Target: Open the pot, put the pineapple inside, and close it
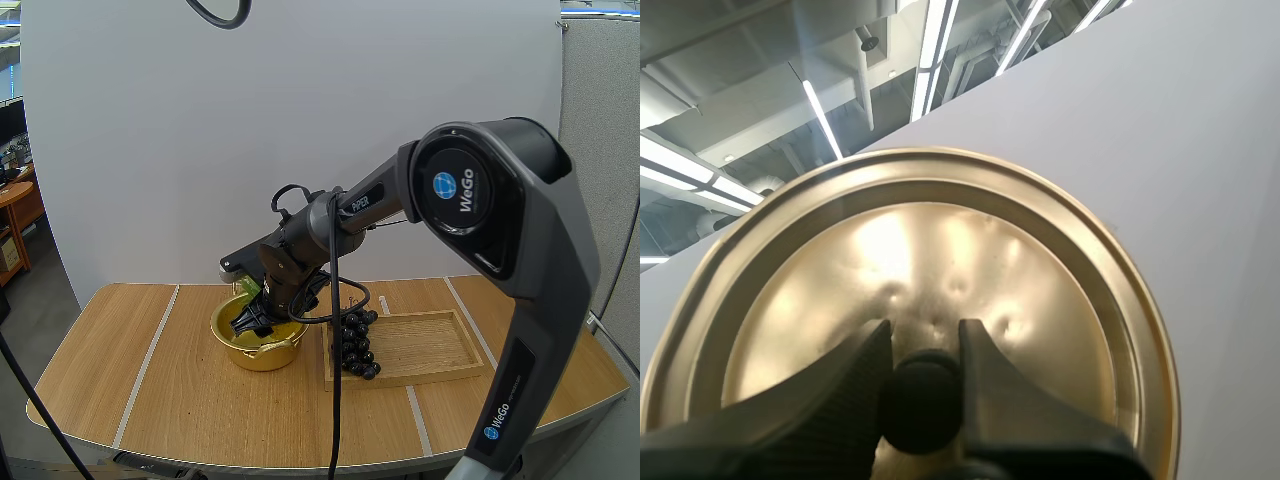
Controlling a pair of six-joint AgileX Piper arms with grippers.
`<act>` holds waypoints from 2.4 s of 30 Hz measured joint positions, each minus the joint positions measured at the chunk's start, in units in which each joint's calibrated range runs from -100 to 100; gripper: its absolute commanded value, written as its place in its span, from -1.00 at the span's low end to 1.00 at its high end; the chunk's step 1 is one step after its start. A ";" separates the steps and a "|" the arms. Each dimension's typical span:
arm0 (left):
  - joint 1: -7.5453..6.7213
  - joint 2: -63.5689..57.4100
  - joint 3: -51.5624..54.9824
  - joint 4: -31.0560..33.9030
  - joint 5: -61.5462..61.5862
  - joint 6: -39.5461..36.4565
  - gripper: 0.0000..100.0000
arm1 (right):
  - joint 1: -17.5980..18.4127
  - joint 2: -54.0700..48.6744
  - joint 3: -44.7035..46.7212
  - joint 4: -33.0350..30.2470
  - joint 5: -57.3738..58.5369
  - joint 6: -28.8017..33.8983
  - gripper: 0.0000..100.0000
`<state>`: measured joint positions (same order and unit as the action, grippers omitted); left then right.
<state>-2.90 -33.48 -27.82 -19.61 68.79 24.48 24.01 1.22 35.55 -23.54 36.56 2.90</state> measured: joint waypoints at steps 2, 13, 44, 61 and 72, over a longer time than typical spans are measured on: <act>0.00 0.00 0.00 0.00 0.00 0.00 -1.00 | 0.00 0.43 0.00 0.00 0.00 -0.50 -1.00; 0.00 0.00 0.00 0.00 0.00 0.00 -1.00 | 0.22 0.58 0.00 3.65 1.28 -6.14 -0.59; 0.00 0.00 0.00 0.00 0.00 0.00 -1.00 | 0.22 -26.63 -1.51 9.82 12.63 -11.78 1.00; 0.00 0.00 0.00 0.00 0.00 0.00 -1.00 | 0.22 -59.68 -1.51 9.83 41.02 -11.78 1.00; 0.00 0.00 0.00 0.00 0.00 0.00 -1.00 | 0.15 -74.60 4.47 8.85 52.09 -11.78 0.61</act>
<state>-2.90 -33.48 -27.82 -19.61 68.79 24.48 24.16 -73.38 40.02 -14.69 88.65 -8.88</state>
